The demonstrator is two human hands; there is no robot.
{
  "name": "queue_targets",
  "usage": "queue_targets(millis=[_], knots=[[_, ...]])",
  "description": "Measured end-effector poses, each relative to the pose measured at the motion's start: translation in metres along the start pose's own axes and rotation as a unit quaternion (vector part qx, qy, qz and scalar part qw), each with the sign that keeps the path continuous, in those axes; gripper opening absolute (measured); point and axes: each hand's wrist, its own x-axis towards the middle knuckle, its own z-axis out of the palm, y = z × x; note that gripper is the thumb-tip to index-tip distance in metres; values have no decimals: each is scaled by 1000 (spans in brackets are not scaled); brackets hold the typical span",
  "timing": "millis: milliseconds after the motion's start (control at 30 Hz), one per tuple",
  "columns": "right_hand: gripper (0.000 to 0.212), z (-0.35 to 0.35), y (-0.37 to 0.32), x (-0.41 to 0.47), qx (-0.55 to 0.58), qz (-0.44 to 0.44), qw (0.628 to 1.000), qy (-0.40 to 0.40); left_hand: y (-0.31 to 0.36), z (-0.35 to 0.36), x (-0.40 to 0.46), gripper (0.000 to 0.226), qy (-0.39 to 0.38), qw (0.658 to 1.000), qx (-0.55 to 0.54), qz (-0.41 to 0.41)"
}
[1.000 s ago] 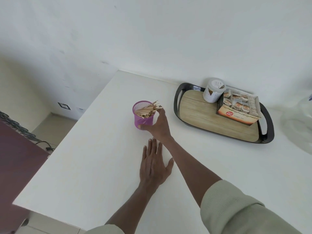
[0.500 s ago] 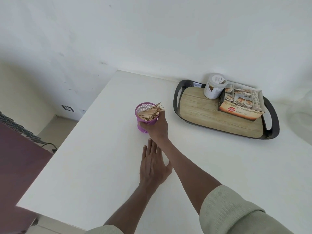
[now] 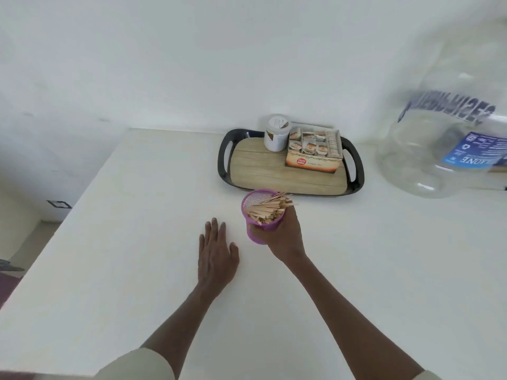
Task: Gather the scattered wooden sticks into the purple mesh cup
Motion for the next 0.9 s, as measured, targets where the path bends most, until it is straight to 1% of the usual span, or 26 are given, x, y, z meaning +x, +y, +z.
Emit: queue_targets(millis=[67,133,167,267,300,400,467,533,633,733,833,900], knots=[[78,-31,12,-3,-7,28,999,30,21,11,-1,66,-11,1000,12,-7],[78,-52,21,-5,-5,52,997,62,30,20,-2,72,-2,999,43,-21],[78,-59,25,-7,-10,56,996,62,31,23,-2,74,5,998,55,-26],[80,-73,37,-14,-28,61,998,21,27,29,0,77,18,997,68,-26],[81,-77,41,-15,-20,67,997,24,26,30,0,78,21,997,70,-25],[74,-87,45,-13,9,93,993,68,26,33,1,78,29,996,77,-29],[74,-90,45,-13,-2,92,995,41,27,34,0,79,28,996,79,-32],[79,-90,46,-14,-7,86,996,15,27,33,0,78,30,996,77,-31],[78,-92,45,-11,11,84,995,47,26,34,0,78,32,996,72,-33],[76,-91,41,-10,-12,70,997,15,27,34,-1,78,34,996,74,-33],[79,-90,39,-10,1,70,997,31,28,32,-1,78,35,996,74,-33],[80,-89,38,-9,-10,61,998,14,29,32,-2,78,36,996,75,-33]])
